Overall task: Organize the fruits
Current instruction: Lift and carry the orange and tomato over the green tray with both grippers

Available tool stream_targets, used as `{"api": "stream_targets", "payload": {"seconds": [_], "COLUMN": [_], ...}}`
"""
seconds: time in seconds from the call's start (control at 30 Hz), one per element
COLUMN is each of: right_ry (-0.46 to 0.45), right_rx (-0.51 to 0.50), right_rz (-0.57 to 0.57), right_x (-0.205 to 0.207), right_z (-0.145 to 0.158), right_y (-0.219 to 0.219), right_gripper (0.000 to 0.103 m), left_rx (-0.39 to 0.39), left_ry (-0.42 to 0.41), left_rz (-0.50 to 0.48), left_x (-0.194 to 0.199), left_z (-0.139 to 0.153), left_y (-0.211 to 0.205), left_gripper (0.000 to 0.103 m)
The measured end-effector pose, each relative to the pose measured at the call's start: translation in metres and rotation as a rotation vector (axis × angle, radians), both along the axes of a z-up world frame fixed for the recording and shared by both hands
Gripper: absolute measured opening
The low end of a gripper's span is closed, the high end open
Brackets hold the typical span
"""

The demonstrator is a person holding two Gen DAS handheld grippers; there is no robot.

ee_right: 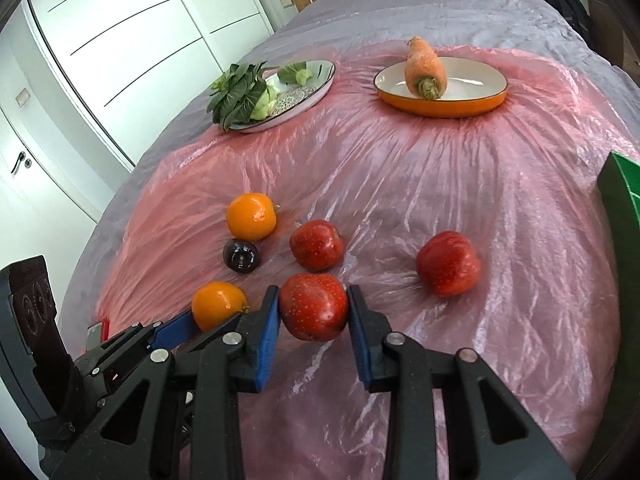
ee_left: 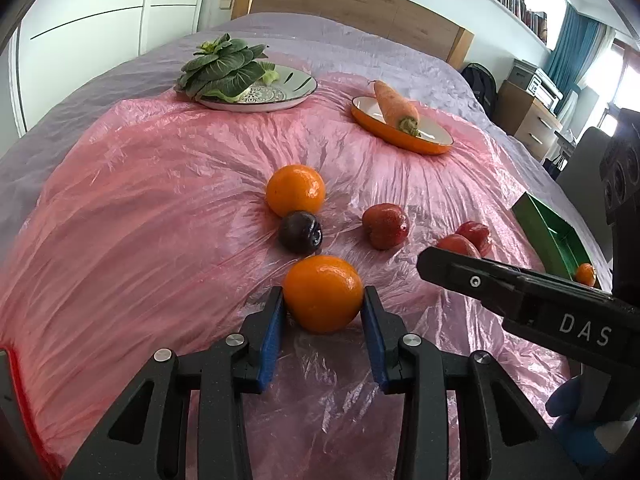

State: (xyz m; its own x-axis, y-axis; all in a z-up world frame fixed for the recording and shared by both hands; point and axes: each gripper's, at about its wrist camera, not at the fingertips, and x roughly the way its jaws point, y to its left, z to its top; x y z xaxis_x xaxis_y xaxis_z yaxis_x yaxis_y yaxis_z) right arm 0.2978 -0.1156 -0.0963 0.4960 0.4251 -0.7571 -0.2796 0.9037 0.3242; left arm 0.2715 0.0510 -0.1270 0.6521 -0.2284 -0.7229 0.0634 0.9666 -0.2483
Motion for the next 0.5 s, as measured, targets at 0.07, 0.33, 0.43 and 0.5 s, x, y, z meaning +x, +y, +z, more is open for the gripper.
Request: {"api": "stream_targets", "payload": {"seconds": [0.07, 0.33, 0.43, 0.5], "right_ry": [0.001, 0.008, 0.012, 0.012], "right_rx": [-0.004, -0.017, -0.019, -0.025], "right_rz": [-0.003, -0.008, -0.009, -0.008], "right_x": [-0.002, -0.018, -0.028, -0.034], "right_z": [0.001, 0.008, 0.011, 0.014], "right_y": [-0.003, -0.017, -0.024, -0.028], "right_gripper": [0.054, 0.054, 0.054, 0.054], "left_rx": [0.006, 0.011, 0.025, 0.03], "left_ry": [-0.005, -0.032, -0.036, -0.034], "left_rz": [0.002, 0.027, 0.019, 0.016], "left_x": [-0.003, -0.019, -0.029, -0.037], "left_z": [0.003, 0.019, 0.024, 0.028], "left_y": [-0.001, -0.002, -0.01, -0.017], "left_gripper": [0.033, 0.033, 0.033, 0.033]}}
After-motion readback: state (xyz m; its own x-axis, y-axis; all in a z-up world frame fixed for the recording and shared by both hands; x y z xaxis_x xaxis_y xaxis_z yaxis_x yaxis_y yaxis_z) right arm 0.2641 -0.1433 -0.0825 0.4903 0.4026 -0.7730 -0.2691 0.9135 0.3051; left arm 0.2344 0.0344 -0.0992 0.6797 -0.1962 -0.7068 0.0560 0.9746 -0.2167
